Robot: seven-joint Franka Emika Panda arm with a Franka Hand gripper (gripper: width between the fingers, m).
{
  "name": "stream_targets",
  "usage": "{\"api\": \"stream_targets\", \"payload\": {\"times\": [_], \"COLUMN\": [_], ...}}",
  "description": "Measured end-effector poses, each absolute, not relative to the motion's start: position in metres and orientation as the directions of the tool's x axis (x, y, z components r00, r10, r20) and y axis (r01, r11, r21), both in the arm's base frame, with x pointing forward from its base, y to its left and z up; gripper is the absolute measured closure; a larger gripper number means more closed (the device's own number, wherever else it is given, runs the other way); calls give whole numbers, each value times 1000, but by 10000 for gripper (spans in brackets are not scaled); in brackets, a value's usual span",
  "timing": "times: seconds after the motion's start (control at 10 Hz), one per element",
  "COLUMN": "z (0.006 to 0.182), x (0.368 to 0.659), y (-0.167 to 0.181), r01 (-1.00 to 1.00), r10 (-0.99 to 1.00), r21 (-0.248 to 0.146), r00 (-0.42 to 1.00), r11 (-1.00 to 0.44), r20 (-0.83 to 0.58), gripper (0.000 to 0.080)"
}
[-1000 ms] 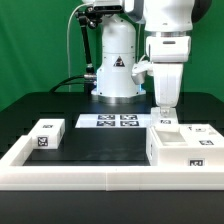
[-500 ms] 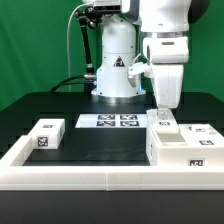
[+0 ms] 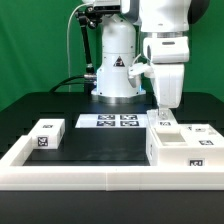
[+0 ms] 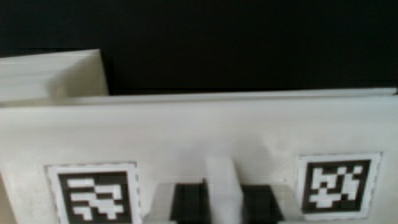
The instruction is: Assemble cabinet
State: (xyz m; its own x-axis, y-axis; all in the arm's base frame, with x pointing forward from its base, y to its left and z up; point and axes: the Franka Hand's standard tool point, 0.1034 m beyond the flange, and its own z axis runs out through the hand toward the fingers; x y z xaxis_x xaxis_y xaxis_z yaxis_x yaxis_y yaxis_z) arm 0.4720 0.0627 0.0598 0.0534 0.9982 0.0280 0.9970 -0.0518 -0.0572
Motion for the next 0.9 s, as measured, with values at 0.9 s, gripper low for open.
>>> {"api": "stream_targets", "payload": {"times": [0.9], "z": [59], "x": [527], "y": [62], "r01": [999], "r10": [998], "r21": [-27], "r00": [40], "r11": [-39], "r20": [54], "gripper": [729]}}
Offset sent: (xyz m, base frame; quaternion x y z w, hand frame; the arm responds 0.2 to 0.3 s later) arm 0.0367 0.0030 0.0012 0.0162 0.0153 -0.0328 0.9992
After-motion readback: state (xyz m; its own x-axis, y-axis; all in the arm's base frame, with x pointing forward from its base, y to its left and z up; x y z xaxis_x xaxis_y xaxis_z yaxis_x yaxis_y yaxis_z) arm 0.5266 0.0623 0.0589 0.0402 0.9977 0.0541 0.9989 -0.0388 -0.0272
